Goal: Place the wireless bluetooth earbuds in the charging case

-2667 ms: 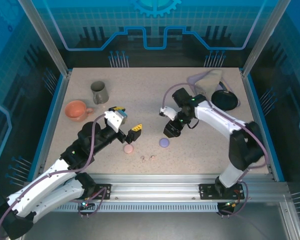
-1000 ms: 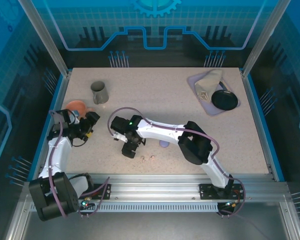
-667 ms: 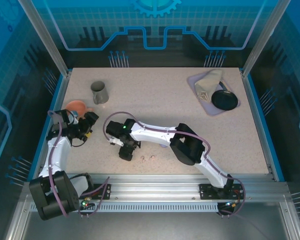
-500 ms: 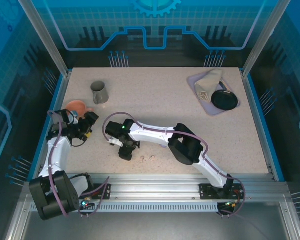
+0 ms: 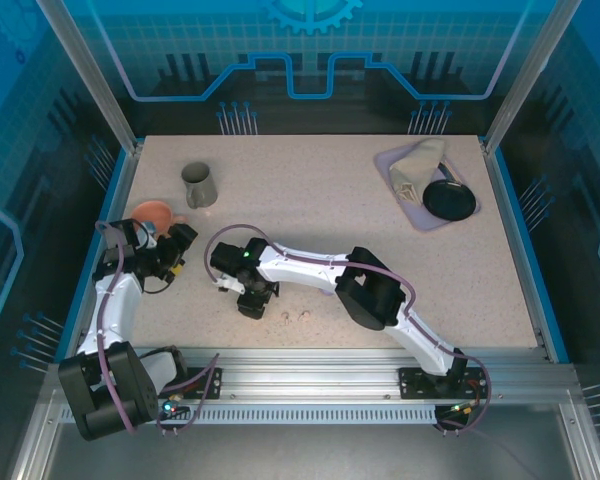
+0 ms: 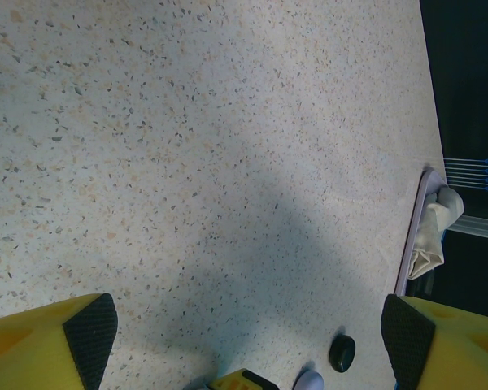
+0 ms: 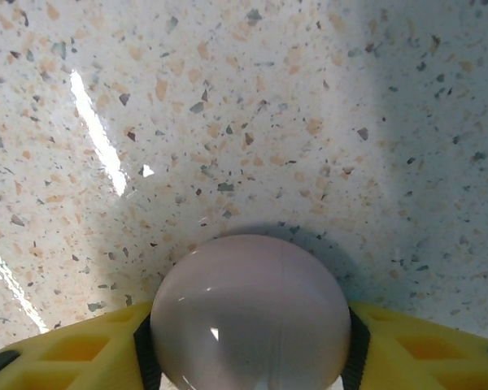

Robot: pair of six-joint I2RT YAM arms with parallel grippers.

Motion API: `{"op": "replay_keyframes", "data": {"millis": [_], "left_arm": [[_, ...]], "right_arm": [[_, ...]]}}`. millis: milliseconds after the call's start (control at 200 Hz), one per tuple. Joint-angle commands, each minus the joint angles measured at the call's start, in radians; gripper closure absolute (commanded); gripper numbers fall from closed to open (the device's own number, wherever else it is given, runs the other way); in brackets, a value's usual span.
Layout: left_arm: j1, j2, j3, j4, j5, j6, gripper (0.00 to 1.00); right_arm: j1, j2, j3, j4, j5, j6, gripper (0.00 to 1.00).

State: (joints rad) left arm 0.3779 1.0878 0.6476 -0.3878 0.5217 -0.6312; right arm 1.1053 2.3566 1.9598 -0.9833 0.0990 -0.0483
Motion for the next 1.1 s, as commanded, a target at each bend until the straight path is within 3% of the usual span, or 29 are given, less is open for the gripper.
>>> {"op": "replay_keyframes", "data": {"millis": [0, 225, 625, 825, 1096], "left_arm": [[0.013, 0.005, 0.017, -0.005, 0.038, -0.018, 0.12], [0.012, 0.004, 0.011, -0.005, 0.062, -0.001, 0.12], [-0.007, 0.022, -0.014, 0.09, 0.193, -0.031, 0.16], [-0.151, 0.098, 0.034, 0.148, 0.298, -0.029, 0.2], [-0.367, 0.164, 0.16, 0.177, 0.435, 0.005, 0.2]], "right_arm": [[-0.013, 0.028, 0.009, 0.036, 0.013, 0.012, 0.45], [-0.038, -0.098, -0.134, 0.155, -0.004, 0.0, 0.49], [-0.126, -0.469, -0.595, 0.516, -0.123, -0.074, 0.55], [-0.206, -0.705, -0.858, 0.728, -0.209, -0.125, 0.55], [-0.304, -0.96, -1.036, 0.82, -0.274, -0.216, 0.54]]}}
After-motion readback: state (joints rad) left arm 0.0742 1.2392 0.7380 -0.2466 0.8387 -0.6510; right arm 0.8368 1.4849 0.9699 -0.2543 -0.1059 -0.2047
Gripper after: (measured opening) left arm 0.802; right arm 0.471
